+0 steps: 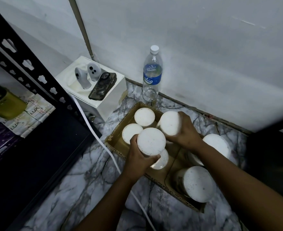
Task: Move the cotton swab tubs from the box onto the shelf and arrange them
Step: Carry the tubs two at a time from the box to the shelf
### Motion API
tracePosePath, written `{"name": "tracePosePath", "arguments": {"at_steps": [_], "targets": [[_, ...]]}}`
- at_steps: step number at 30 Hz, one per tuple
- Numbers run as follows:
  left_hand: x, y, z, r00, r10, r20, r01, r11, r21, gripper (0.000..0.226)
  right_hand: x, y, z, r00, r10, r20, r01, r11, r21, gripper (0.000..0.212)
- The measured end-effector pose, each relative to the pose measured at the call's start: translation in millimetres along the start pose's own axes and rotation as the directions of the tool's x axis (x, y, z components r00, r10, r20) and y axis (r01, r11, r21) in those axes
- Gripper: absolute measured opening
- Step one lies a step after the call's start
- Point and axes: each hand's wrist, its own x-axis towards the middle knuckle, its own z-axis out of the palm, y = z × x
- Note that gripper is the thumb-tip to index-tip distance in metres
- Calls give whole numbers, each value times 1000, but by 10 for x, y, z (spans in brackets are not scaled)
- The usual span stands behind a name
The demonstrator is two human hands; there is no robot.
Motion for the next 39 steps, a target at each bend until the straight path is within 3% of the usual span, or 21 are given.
{"name": "tracePosePath", "arguments": {"at_steps": [5,11,18,26,30,35,39], "targets": [[92,64,-145,998,27,-65,-29,999,-31,110,-192,-121,-19,995,26,-100,-15,994,112,108],[211,191,-242,996,60,-68,-64,996,-56,104,-371,-254,-81,983,105,-148,-51,944,326,132],[200,430,-347,995,75,-63,-86,978,-191,106,-433,-363,-88,984,67,-164,21,875,483,103],[87,537,-565,990,137,11,-132,970,-203,107,-503,-608,-162,989,2,-150,82,831,550,105],[29,569,-678,993,114,-16,-115,975,-191,122,-551,-726,-150,987,-26,-161,109,837,536,101],[-64,665,-852,987,146,-61,-156,964,-213,97,-606,-899,-112,986,-53,-158,130,839,528,92],[-164,731,-1009,980,156,-125,-179,963,-203,104,-655,-1026,-84,984,-78,-159,150,848,508,101]]}}
